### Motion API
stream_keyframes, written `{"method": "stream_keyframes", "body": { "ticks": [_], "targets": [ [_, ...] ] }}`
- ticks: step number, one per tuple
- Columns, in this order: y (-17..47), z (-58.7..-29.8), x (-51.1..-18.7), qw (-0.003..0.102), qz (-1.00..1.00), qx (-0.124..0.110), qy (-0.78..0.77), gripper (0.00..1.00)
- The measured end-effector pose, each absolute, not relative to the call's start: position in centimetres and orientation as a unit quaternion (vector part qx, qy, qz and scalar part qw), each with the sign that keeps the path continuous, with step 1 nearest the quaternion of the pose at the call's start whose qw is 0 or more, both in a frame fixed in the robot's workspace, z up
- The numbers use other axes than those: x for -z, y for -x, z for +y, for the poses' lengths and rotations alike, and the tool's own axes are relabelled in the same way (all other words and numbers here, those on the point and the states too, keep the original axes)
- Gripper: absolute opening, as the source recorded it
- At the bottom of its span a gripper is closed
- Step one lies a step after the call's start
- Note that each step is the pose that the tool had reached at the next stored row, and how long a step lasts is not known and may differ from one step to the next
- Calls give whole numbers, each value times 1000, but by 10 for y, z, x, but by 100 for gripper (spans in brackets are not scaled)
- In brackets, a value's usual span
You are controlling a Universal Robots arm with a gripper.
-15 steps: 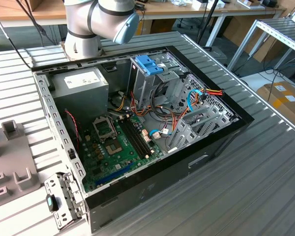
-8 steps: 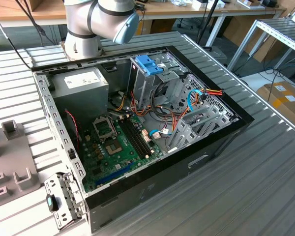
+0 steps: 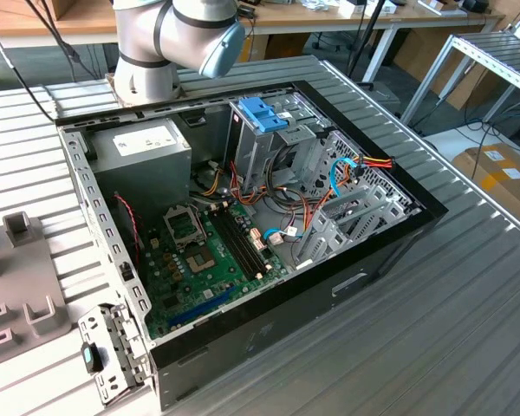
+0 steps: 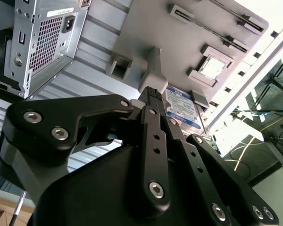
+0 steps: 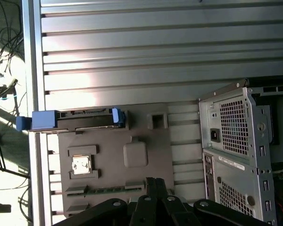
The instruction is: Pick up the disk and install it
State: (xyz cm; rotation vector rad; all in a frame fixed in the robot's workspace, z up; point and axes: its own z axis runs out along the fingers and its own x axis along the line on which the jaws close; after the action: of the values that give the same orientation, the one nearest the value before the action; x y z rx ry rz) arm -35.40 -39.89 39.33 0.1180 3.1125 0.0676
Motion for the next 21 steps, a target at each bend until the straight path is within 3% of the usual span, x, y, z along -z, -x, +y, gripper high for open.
{"method": "stream_keyframes", "body": {
  "ticks": [21],
  "targets": [
    [362, -399, -393, 13, 999, -22, -38, 11]
  ]
}}
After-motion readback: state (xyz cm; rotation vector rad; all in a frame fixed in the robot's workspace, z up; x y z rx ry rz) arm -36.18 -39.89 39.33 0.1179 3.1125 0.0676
